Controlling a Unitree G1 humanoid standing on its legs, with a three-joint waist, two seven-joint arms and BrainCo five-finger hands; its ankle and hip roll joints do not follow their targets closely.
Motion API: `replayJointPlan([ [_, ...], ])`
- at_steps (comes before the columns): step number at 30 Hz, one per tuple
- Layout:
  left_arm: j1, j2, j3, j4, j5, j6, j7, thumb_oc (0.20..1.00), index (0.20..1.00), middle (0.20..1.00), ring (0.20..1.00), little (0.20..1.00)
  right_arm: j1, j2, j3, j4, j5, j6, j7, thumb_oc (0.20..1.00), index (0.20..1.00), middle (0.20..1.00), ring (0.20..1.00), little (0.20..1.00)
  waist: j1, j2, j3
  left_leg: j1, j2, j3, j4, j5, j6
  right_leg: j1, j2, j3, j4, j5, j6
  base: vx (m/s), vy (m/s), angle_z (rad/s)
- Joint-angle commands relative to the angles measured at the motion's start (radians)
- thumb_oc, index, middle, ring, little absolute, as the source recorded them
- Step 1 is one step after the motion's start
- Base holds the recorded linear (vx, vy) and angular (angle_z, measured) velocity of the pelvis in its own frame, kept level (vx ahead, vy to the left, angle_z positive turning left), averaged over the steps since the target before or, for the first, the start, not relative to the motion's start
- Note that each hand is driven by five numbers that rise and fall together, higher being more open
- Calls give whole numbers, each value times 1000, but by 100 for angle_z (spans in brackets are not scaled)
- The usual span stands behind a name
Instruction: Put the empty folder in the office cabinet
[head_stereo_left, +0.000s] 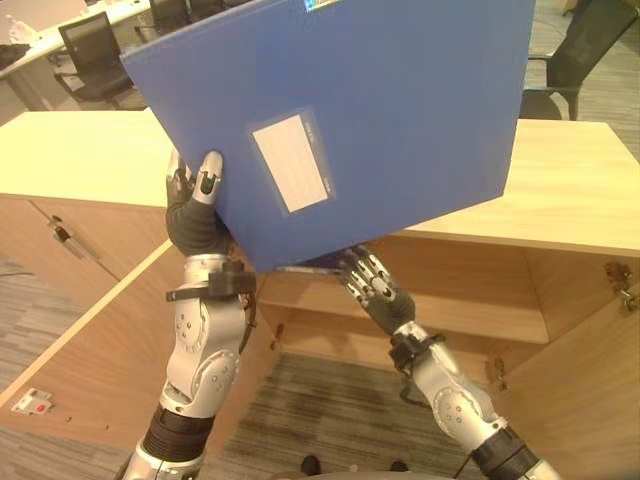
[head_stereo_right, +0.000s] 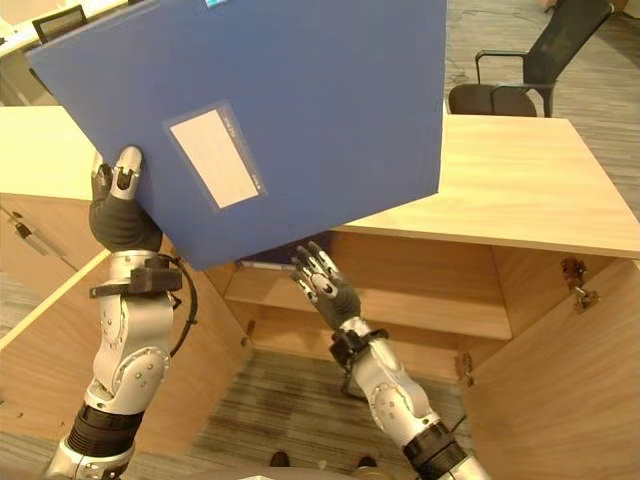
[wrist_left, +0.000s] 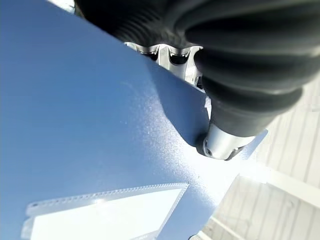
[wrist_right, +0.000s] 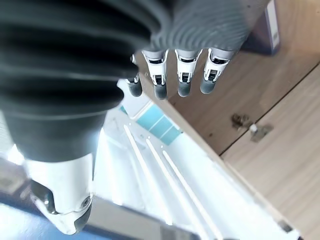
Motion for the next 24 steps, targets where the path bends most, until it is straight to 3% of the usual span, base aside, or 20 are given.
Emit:
replayJointPlan([
  [1,-53,0,-2,-19,-20,-38,-31,200,200,200,200,200,-88,63,25,-127,60,-71,21,1000,1000,1000,1000,1000,11,-39,9,92,55,30,19,-126,-36,-22,-97,17,76,-64,75,0,0,0],
  [24,17,-33,-21,74,-4,-29,-34,200,200,200,200,200,-220,115,-54,-220,6,-194,-69,1000,1000,1000,1000,1000,21,-45,-5,97,56,33,17,-130,-30,-17,-96,26,71,-65,74,0,0,0],
])
